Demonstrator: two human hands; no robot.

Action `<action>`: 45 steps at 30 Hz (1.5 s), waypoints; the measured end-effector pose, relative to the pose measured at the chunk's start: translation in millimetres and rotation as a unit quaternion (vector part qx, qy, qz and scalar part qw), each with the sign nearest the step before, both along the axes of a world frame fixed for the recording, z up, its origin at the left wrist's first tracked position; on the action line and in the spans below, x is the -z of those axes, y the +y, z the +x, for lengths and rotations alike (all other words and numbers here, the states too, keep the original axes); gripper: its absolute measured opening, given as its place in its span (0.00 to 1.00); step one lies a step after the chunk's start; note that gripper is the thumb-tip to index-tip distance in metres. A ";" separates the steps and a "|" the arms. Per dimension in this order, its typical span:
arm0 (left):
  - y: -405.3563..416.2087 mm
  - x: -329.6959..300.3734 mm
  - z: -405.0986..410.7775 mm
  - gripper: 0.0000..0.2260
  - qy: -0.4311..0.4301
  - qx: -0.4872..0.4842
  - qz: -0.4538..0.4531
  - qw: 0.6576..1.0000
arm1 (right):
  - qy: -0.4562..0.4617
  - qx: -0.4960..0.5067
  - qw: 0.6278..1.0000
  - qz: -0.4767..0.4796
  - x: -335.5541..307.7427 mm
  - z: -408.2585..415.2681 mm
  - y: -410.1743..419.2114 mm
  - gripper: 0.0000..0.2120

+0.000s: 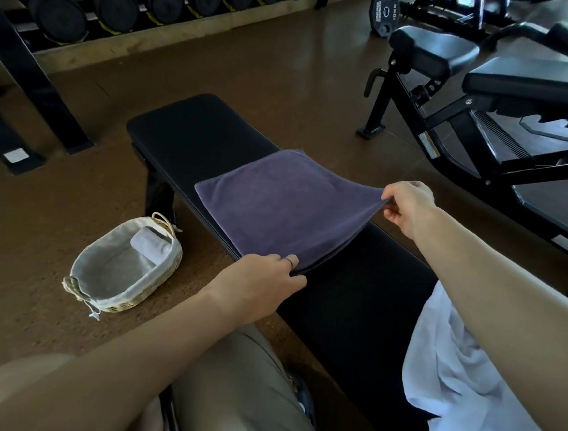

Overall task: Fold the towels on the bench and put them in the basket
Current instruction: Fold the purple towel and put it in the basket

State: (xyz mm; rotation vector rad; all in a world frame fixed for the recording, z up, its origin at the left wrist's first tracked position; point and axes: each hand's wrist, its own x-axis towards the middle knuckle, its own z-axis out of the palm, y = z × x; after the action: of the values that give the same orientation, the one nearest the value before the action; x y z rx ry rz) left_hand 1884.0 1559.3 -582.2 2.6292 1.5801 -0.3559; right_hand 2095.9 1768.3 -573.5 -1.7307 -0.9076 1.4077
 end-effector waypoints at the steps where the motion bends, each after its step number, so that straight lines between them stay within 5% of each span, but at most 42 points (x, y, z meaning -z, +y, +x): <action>1: -0.1 -2.1 -1.7 0.15 -0.021 -0.002 0.015 1.000 | 0.000 -0.002 1.000 0.002 -0.8 -0.1 0.2 0.21; 7: 0.4 -9.6 -17.4 0.08 -0.088 0.008 0.105 0.990 | 0.002 -0.019 1.000 0.022 -6.1 -3.1 1.3 0.18; 11: -0.1 -16.2 -25.4 0.02 -0.135 0.002 0.059 0.989 | -0.006 -0.054 0.998 0.038 -11.1 -1.5 -2.5 0.20; 14: -3.5 -26.5 -31.6 0.16 -0.181 -0.053 -0.005 0.982 | 0.047 -0.102 0.993 0.032 -10.6 7.0 -5.2 0.15; 18: -0.9 -36.5 -48.0 0.09 -0.212 -0.138 -0.022 0.967 | 0.130 -0.181 0.975 0.007 -13.7 17.3 -3.6 0.06; 23: 3.3 -39.3 -72.3 0.06 -0.247 -0.193 -0.001 0.950 | 0.139 -0.257 0.956 0.012 -24.6 15.0 3.2 0.17; 28: 20.4 -32.5 -99.1 0.11 -0.346 -0.299 0.002 0.889 | 0.026 -0.302 0.950 0.071 -27.3 -12.3 17.8 0.10; 35: 56.4 -13.1 -141.1 0.12 -0.585 -0.459 -0.023 0.668 | -0.182 -0.286 0.925 0.175 -5.0 -64.3 54.9 0.05; 40: 96.7 12.1 -157.4 0.12 -0.584 -0.527 0.046 0.616 | -0.236 -0.276 0.911 0.198 18.6 -97.7 83.4 0.11; 45: 122.5 38.0 -170.8 0.14 -0.552 -0.575 0.080 0.598 | -0.325 -0.282 0.882 0.191 42.1 -122.5 103.2 0.15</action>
State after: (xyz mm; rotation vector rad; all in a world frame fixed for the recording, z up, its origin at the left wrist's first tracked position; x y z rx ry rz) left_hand 1713.2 1681.8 -620.2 0.7473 2.1003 1.2162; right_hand 1973.4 1871.5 -615.6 -1.7042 -2.0396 0.8410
